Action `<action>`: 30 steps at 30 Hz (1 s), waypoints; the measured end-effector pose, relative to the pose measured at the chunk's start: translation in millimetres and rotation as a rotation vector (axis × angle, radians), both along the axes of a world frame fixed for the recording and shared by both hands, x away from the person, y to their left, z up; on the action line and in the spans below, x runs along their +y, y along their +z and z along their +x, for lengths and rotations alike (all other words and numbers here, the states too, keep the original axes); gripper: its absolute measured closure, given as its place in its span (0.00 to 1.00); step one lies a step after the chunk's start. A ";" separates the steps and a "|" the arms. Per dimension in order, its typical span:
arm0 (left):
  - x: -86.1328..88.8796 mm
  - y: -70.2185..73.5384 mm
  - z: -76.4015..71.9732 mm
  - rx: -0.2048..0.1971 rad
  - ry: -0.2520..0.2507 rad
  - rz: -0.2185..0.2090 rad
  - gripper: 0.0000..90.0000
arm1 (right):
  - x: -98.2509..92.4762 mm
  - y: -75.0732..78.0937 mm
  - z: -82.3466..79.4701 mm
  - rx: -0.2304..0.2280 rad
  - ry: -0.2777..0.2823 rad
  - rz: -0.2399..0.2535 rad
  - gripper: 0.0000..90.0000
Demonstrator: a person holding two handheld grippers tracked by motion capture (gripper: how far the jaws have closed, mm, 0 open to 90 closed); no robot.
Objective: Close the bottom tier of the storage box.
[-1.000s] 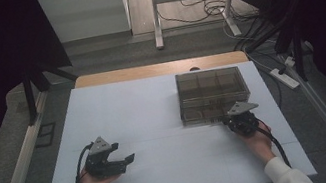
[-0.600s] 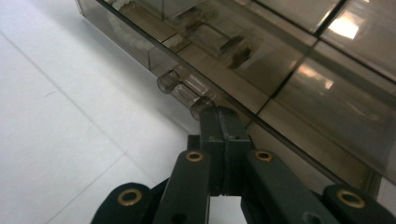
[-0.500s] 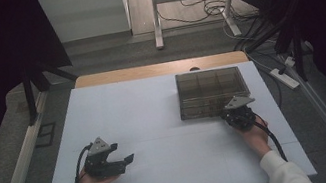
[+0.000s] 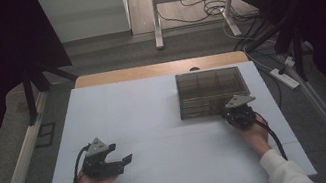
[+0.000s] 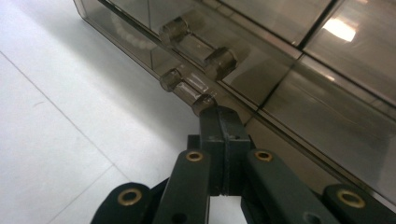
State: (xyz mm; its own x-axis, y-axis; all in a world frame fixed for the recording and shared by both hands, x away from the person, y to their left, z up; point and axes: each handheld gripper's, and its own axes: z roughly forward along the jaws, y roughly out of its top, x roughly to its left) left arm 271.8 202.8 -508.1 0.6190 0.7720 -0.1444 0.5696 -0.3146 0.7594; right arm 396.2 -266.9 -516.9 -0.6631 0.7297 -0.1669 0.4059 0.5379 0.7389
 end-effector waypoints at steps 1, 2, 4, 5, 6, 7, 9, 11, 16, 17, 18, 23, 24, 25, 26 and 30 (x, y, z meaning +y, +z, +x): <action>0.1 0.0 0.3 0.000 0.000 0.001 0.26 | -0.9 1.8 -1.9 -0.004 0.000 0.004 0.99; 0.1 0.2 0.9 0.000 0.000 0.000 0.26 | -1.5 2.8 -3.1 -0.006 0.000 0.010 0.99; -0.7 0.6 1.4 -0.003 -0.002 0.000 0.26 | -3.3 5.8 -7.0 -0.008 0.005 0.021 0.99; -1.0 0.6 1.6 -0.004 -0.004 0.001 0.26 | -4.3 7.7 -10.0 -0.013 0.012 0.023 0.99; -1.5 0.6 2.1 -0.006 -0.006 0.003 0.26 | -4.7 8.4 -11.8 -0.017 0.018 0.028 0.99; -1.7 0.5 2.4 -0.007 -0.008 0.004 0.26 | -5.6 9.8 -15.4 -0.021 0.026 0.031 0.99; -1.9 0.1 3.2 -0.006 -0.009 0.004 0.26 | -7.7 11.6 -21.2 -0.023 0.035 0.040 0.99; -1.4 0.1 3.5 -0.005 -0.010 0.002 0.26 | -9.8 13.3 -27.6 -0.024 0.050 0.051 0.99; -1.1 0.4 3.5 -0.009 -0.011 0.000 0.26 | -17.2 18.4 -45.8 -0.023 0.085 0.085 0.99; -1.1 0.3 3.6 -0.009 -0.012 0.000 0.25 | -18.8 19.2 -49.0 -0.020 0.089 0.099 0.95; -1.2 0.2 3.6 -0.008 -0.013 0.000 0.25 | -20.7 19.9 -52.2 -0.020 0.099 0.116 0.89; -0.5 0.0 4.2 -0.007 -0.010 -0.003 0.25 | -29.5 25.6 -67.8 -0.065 0.084 0.173 0.51; -0.3 0.0 4.2 -0.006 -0.009 -0.004 0.24 | -30.9 26.3 -69.7 -0.073 0.085 0.176 0.49; -0.2 0.1 4.2 -0.007 -0.008 -0.004 0.24 | -33.1 27.5 -72.4 -0.074 0.092 0.183 0.46; 0.0 0.2 3.9 -0.007 -0.007 -0.006 0.24 | -34.6 27.8 -73.8 -0.075 0.097 0.189 0.45; 0.8 0.2 2.8 -0.007 -0.006 -0.008 0.24 | -42.4 28.3 -82.7 -0.076 0.112 0.207 0.39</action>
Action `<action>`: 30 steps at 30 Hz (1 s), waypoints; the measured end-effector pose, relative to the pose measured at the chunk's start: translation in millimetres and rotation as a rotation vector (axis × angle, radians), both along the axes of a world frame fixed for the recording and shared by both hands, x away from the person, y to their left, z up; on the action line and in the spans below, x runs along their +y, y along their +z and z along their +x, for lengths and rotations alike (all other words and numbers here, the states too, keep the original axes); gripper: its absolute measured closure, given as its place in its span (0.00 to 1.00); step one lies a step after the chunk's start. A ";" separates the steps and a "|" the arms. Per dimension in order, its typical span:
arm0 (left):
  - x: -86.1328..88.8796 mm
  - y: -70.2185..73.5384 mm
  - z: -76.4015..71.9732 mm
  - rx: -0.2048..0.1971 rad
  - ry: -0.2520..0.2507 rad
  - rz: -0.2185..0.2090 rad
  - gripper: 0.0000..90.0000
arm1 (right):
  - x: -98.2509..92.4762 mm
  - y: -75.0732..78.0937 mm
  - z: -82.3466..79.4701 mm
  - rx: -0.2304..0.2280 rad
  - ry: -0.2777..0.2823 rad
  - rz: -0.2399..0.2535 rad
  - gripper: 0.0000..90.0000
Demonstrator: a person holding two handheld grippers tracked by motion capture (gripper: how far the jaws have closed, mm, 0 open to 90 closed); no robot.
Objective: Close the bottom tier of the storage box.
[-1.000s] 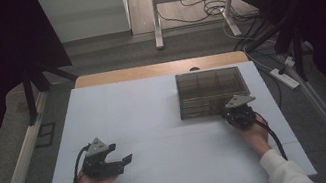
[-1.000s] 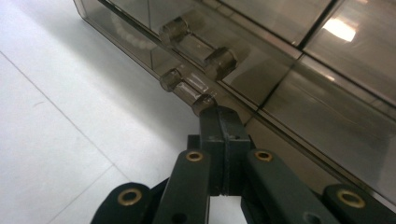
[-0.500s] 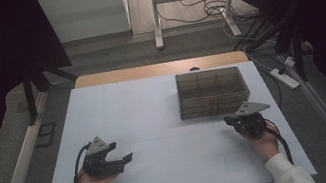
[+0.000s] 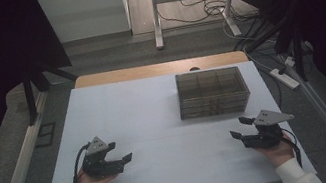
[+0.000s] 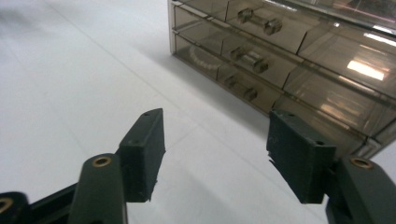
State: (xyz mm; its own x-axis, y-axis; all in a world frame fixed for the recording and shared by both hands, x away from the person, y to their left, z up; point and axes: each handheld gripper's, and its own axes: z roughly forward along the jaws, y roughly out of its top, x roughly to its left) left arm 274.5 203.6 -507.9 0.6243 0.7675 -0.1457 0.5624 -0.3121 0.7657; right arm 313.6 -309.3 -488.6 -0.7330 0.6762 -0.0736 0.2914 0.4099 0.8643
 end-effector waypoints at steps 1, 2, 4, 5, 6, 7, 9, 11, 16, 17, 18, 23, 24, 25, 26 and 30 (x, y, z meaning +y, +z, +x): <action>0.2 0.0 -0.4 -0.001 0.000 0.000 0.24 | -2.5 -0.2 -2.9 -0.002 -0.003 -0.006 0.38; 0.4 0.1 -1.0 -0.002 -0.001 -0.001 0.24 | -4.1 -0.4 -4.4 0.000 -0.004 -0.007 0.36; 0.6 0.4 -2.4 -0.004 -0.002 -0.002 0.23 | -9.6 -0.9 -8.7 0.002 -0.004 -0.008 0.34; 0.5 0.5 -3.0 -0.005 -0.002 -0.003 0.23 | -13.4 -1.6 -11.4 -0.001 -0.006 -0.005 0.33; 0.4 0.6 -3.2 -0.005 -0.003 -0.004 0.23 | -16.7 -1.9 -13.6 0.001 -0.006 -0.003 0.32; 0.2 0.7 -3.6 -0.007 -0.005 -0.005 0.23 | -18.8 -2.3 -15.2 0.002 -0.007 0.001 0.31; -0.1 0.6 -4.2 -0.007 -0.007 -0.003 0.23 | -24.6 -3.4 -18.9 -0.004 -0.012 -0.001 0.30; -0.4 0.3 -5.2 -0.005 -0.008 -0.002 0.23 | -27.9 -3.9 -20.7 -0.004 -0.014 -0.001 0.29; -0.9 0.6 -6.0 -0.007 -0.012 -0.002 0.22 | -28.1 -4.1 -20.7 -0.004 -0.010 -0.002 0.28; -1.0 0.5 -6.0 -0.007 -0.013 -0.001 0.22 | -27.2 -4.3 -20.4 -0.005 -0.006 -0.005 0.28; -1.0 0.2 -5.9 -0.007 -0.015 0.000 0.22 | -26.3 -4.5 -20.3 -0.007 -0.006 -0.008 0.28; -0.5 0.2 -6.1 -0.008 -0.013 -0.002 0.22 | -24.6 -4.9 -19.7 -0.010 0.001 -0.016 0.28; -0.5 0.2 -6.1 -0.008 -0.013 -0.002 0.22 | -24.8 -5.0 -19.5 -0.009 0.003 -0.015 0.28; -0.6 0.2 -6.0 -0.008 -0.013 -0.003 0.22 | -24.9 -5.1 -19.4 -0.009 0.003 -0.013 0.28; -0.8 0.2 -6.0 -0.008 -0.014 -0.001 0.22 | -25.0 -5.1 -19.3 -0.009 0.003 -0.012 0.28; -2.0 0.2 -5.9 -0.007 -0.013 -0.003 0.22 | -25.5 -5.2 -18.3 -0.007 0.006 -0.011 0.28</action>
